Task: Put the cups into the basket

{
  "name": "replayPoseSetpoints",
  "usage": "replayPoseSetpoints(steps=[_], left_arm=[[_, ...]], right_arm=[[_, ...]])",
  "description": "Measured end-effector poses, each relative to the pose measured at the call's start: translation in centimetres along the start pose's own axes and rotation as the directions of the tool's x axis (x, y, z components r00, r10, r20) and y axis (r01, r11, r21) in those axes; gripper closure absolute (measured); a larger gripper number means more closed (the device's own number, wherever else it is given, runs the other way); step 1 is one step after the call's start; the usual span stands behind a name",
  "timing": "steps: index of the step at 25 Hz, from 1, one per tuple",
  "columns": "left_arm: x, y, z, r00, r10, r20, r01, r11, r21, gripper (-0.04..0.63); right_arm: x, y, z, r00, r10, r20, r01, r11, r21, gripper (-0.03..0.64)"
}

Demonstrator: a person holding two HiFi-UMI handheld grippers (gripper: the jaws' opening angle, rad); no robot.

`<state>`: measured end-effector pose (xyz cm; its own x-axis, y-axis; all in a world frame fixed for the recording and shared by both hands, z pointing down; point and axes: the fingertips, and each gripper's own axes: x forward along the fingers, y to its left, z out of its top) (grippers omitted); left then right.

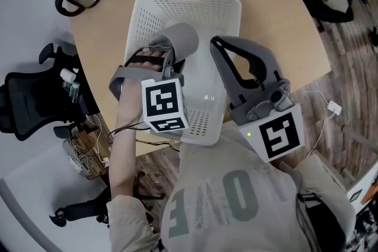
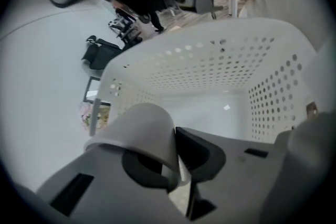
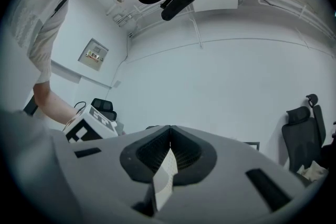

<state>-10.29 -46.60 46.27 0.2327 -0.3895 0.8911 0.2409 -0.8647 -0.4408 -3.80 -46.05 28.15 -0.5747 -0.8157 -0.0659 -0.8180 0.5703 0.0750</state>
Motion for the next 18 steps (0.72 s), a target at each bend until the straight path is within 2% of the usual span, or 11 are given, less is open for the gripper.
replayPoseSetpoints(steps=[2, 4, 9, 14, 16, 18], left_arm=[[2.0, -2.1, -0.3, 0.995, -0.088, -0.037, 0.09, 0.994, 0.056, 0.54], [3.7, -4.0, -0.8, 0.983, -0.166, -0.081, 0.174, 0.979, 0.107, 0.54], [6.5, -7.3, -2.0, 0.94, -0.289, -0.182, 0.321, 0.931, 0.177, 0.54], [7.7, -9.6, -3.9, 0.898, -0.333, -0.289, 0.404, 0.883, 0.238, 0.54], [8.2, -10.3, -4.4, 0.89, -0.328, -0.318, 0.415, 0.871, 0.262, 0.54], [8.6, -10.6, -4.7, 0.888, -0.308, -0.341, 0.408, 0.87, 0.277, 0.538]], right_arm=[[-0.1, -0.3, -0.2, 1.0, -0.004, -0.004, 0.004, 1.0, 0.006, 0.618], [-0.2, -0.5, -0.4, 1.0, -0.007, -0.009, 0.007, 1.0, 0.01, 0.618], [-0.3, -1.3, -0.7, 1.0, -0.012, -0.015, 0.012, 1.0, 0.014, 0.618], [-0.5, -1.7, -0.7, 1.0, -0.009, -0.012, 0.009, 1.0, 0.019, 0.618], [-0.6, -1.7, -0.7, 1.0, -0.009, -0.006, 0.009, 1.0, 0.022, 0.618], [-0.8, -1.7, -0.5, 1.0, -0.009, 0.0, 0.009, 1.0, 0.024, 0.618]])
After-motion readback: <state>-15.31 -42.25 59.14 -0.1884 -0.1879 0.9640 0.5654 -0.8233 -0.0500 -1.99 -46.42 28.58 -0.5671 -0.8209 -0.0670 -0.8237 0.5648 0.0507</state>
